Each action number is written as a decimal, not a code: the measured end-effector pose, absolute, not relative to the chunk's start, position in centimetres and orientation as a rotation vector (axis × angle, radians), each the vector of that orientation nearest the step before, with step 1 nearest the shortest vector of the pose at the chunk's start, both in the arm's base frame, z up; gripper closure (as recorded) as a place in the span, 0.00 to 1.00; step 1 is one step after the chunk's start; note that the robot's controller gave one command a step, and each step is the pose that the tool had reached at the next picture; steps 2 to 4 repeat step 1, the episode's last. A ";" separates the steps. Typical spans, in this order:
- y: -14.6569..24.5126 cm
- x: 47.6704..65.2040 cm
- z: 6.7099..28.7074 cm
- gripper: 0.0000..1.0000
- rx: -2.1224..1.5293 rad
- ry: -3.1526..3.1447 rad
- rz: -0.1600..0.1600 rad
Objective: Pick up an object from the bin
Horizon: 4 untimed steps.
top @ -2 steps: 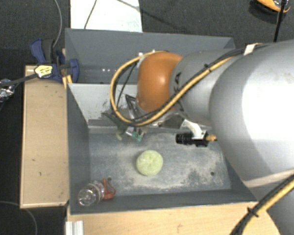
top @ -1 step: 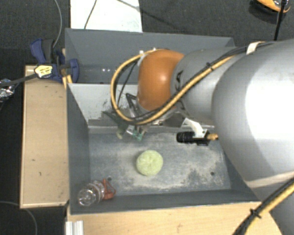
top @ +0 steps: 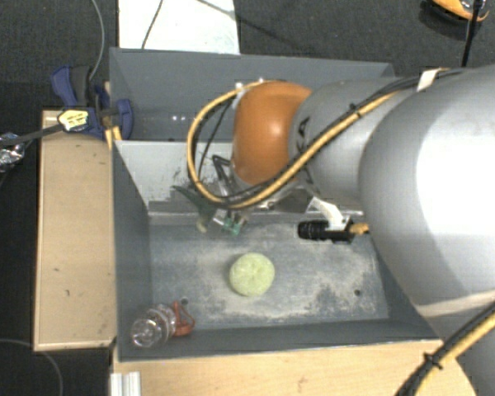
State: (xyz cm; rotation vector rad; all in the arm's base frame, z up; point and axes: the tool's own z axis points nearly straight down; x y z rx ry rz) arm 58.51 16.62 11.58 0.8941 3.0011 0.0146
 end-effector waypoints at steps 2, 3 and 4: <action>16.6 58.5 11.8 1.00 0.894 3.000 0.016; 16.6 58.5 11.8 1.00 0.894 3.000 0.016; 16.6 58.5 11.8 1.00 0.894 3.000 0.016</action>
Offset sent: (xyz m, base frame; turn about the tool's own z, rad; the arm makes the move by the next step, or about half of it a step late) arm 0.0001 0.0000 0.0710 0.0000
